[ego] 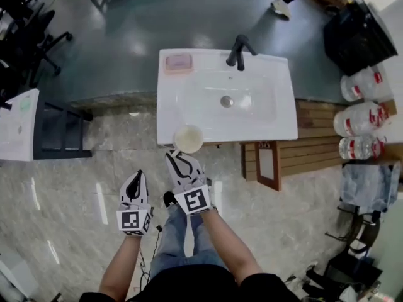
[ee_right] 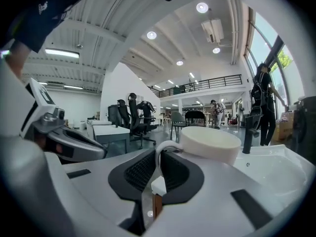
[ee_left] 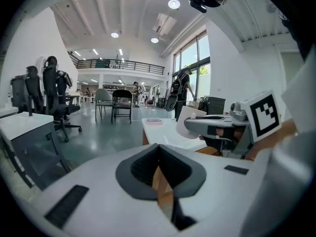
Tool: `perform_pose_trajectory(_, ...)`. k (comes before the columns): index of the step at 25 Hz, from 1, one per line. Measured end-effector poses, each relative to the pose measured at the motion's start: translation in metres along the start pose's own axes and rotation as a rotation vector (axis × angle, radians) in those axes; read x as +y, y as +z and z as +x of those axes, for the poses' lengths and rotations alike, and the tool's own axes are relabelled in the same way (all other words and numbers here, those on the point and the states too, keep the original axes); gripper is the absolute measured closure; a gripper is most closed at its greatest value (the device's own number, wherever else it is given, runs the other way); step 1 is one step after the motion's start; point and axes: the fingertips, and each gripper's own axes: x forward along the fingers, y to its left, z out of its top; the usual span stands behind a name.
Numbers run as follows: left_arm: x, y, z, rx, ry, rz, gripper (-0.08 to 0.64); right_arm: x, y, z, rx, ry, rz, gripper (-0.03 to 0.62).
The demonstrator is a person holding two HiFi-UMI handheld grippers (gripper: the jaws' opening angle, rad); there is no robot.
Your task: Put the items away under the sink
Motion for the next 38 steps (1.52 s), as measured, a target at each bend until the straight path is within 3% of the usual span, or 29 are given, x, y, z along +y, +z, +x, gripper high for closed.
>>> perform_pose_trajectory(7,-0.074,-0.004,0.023,-0.047,-0.116,0.015,0.554,-0.031,-0.023,-0.102,-0.001,-0.104,-0.026,0.545)
perform_pose_trajectory(12,-0.132,-0.034,0.043,-0.091,-0.209,0.032,0.553,-0.053,-0.094,-0.159,0.055,-0.169,-0.031,0.546)
perform_pose_trajectory(17,-0.159,-0.088,0.080,-0.112,-0.262,0.023,0.553,-0.075,-0.169,-0.182,0.076,-0.238,-0.031,0.546)
perform_pose_trajectory(26,-0.182,-0.194,0.157,-0.162,-0.341,0.042,0.552,-0.113,-0.320,-0.166,0.056,-0.321,0.009,0.545)
perform_pose_trajectory(31,-0.189,-0.249,0.194,-0.181,-0.384,0.068,0.553,-0.146,-0.391,-0.138,0.090,-0.358,-0.065,0.546)
perform_pose_trajectory(38,-0.194,-0.279,0.216,-0.188,-0.423,0.093,0.553,-0.216,-0.440,-0.090,0.073,-0.390,-0.057,0.546)
